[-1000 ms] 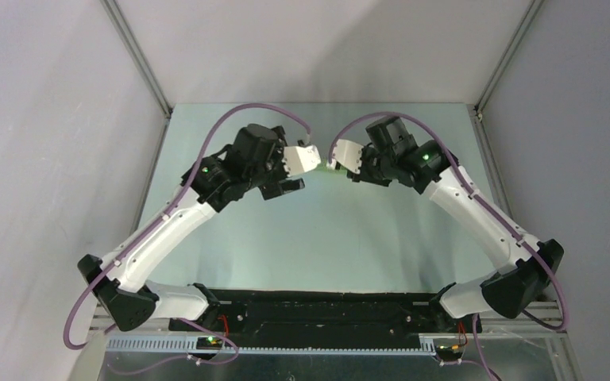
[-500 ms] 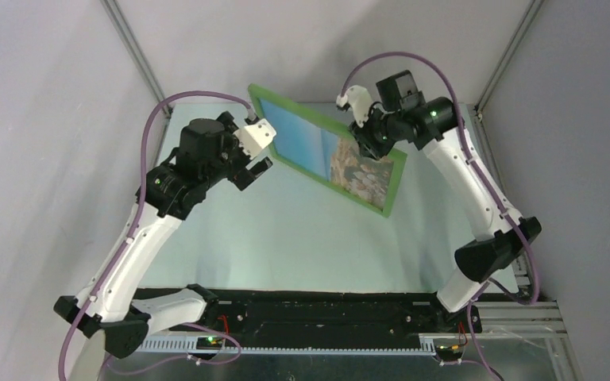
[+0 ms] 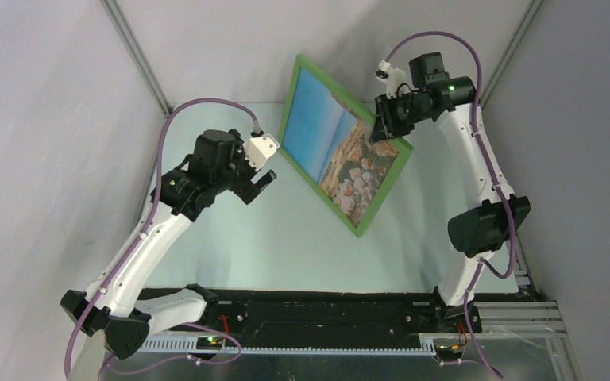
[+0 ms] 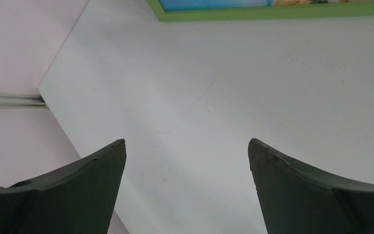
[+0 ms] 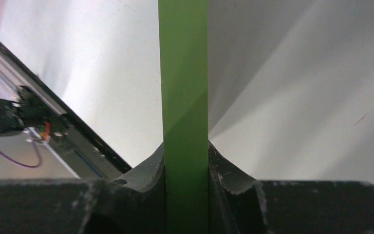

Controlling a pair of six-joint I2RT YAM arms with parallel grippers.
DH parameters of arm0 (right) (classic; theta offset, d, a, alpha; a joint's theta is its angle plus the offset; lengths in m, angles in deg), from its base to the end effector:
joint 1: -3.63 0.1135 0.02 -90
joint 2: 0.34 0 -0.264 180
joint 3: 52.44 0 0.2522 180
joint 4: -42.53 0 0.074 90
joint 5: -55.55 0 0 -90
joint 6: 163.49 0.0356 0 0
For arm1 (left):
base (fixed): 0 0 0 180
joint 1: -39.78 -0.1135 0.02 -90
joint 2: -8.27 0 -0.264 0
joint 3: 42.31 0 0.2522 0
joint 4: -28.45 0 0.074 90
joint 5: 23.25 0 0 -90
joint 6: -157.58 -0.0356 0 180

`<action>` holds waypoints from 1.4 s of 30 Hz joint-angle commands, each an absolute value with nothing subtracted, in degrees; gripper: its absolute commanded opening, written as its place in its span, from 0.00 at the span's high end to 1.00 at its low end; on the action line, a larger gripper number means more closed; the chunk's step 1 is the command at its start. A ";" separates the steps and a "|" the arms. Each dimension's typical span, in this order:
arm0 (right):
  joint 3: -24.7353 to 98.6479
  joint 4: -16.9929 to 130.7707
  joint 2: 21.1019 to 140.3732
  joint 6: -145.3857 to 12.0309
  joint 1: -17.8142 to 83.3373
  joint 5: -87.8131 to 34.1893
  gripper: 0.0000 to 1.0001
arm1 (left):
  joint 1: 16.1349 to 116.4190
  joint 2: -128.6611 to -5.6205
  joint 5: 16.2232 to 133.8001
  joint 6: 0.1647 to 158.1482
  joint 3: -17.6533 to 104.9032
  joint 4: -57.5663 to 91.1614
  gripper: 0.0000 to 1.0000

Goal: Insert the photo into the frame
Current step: Turn over the photo frame at the center of the board.

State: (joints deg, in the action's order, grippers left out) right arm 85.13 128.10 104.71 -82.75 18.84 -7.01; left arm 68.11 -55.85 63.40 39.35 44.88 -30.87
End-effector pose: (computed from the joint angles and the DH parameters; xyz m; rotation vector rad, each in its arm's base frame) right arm 0.3476 0.1115 0.4196 -0.7148 2.3530 0.6401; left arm 0.1992 -0.1050 0.3851 1.0149 1.9553 0.0634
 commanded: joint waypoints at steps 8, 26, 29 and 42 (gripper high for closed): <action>67.03 107.80 99.80 -64.86 8.51 9.25 1.00 | 67.56 -55.91 65.67 42.15 43.43 -27.98 0.00; 12.70 54.05 91.25 -45.10 2.59 19.64 0.85 | 67.47 -58.52 65.77 42.64 40.86 -26.37 0.00; 8.88 50.20 92.01 -45.26 2.54 20.21 0.76 | 67.47 -58.91 65.72 42.67 40.74 -26.23 0.00; 5.42 50.36 100.72 -51.49 2.73 21.28 0.55 | 67.46 -61.00 65.01 42.32 41.15 -25.96 0.00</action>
